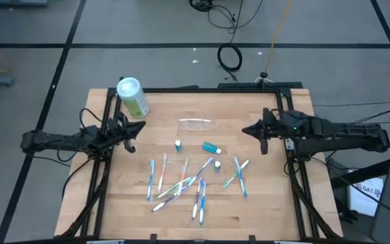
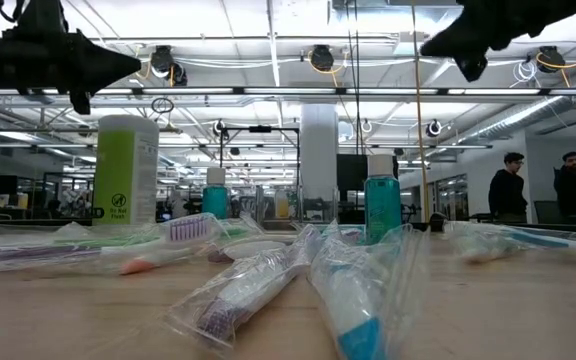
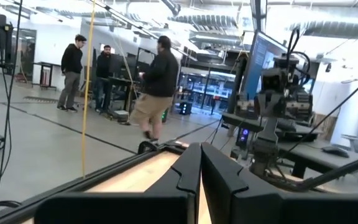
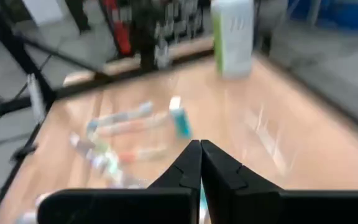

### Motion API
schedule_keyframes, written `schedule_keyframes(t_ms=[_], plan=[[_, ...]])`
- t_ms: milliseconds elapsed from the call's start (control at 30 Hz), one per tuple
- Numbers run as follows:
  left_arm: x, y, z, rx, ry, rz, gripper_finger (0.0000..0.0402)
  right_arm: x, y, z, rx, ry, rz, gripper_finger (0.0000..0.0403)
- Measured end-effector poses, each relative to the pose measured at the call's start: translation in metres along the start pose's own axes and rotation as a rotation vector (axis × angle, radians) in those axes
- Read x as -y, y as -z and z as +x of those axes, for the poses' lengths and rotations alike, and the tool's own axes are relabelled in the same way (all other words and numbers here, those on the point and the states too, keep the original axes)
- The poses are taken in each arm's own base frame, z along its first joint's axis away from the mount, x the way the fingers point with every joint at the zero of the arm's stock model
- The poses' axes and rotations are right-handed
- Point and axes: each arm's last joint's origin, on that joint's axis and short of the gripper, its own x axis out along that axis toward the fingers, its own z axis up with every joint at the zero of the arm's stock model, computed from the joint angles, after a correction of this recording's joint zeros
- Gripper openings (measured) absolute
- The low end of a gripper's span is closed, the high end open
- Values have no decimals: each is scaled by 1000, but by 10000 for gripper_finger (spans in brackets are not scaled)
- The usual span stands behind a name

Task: Pick & Place toothbrushing station
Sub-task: Put the right blue toothbrush into the transparent organizer

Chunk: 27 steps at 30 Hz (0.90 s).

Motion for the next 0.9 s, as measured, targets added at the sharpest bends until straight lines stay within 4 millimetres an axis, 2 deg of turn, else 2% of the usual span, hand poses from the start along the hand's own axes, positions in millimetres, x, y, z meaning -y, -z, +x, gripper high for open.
schedule_keyframes(t_ms=[300, 533, 900], plan=[[3, 1, 7, 9, 0, -3, 17, -5, 21, 11, -282, -28, 180, 0], [4, 4, 10, 2, -1, 0, 17, -18, 36, 23, -447, -68, 288, 0], [5, 3, 12, 15, -3, -3, 17, -29, 59, 38, -657, 9, 369, 0]])
